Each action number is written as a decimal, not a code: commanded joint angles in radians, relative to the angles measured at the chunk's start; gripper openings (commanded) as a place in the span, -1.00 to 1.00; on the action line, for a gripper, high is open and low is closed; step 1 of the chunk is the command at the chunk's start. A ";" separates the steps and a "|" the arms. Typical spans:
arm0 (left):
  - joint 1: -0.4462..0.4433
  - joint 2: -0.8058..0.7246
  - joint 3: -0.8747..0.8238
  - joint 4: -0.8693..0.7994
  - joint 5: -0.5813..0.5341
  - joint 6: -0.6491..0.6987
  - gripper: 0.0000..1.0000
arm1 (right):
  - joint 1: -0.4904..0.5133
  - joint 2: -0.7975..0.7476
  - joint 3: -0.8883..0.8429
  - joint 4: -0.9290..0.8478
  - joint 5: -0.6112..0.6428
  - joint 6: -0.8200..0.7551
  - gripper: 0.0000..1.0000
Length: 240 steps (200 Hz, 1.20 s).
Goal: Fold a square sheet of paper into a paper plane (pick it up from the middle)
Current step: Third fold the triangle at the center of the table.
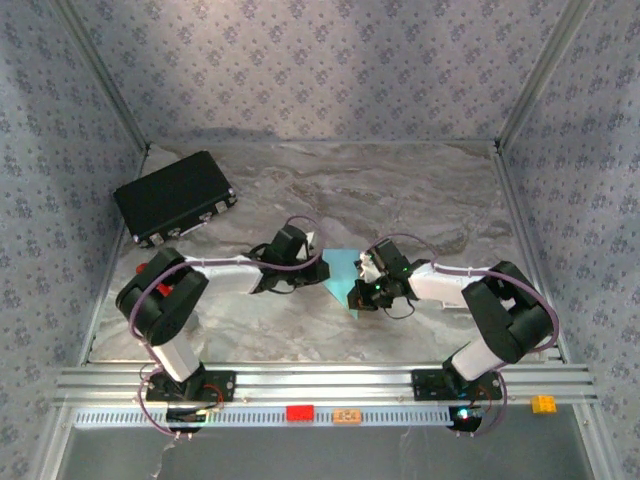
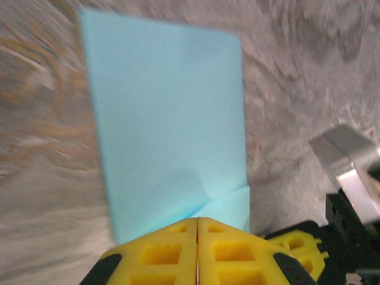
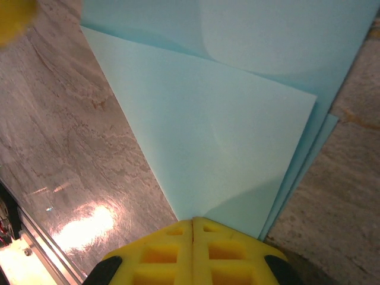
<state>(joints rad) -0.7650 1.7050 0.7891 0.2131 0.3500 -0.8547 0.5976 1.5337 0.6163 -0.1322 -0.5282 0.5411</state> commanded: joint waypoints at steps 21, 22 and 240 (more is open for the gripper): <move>-0.026 0.105 0.043 0.007 0.048 0.005 -0.87 | -0.011 0.007 0.011 -0.081 0.029 -0.026 -0.95; -0.026 0.106 0.043 0.008 0.047 0.005 -0.87 | -0.011 0.007 0.012 -0.081 0.029 -0.026 -0.95; -0.014 0.171 0.020 -0.047 0.001 -0.019 -1.00 | 0.007 -0.012 -0.056 0.002 -0.030 0.007 -0.90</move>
<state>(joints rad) -0.7864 1.8217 0.8223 0.2356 0.3859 -0.8612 0.6098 1.5600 0.6193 -0.0711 -0.5480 0.5316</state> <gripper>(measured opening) 0.047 0.052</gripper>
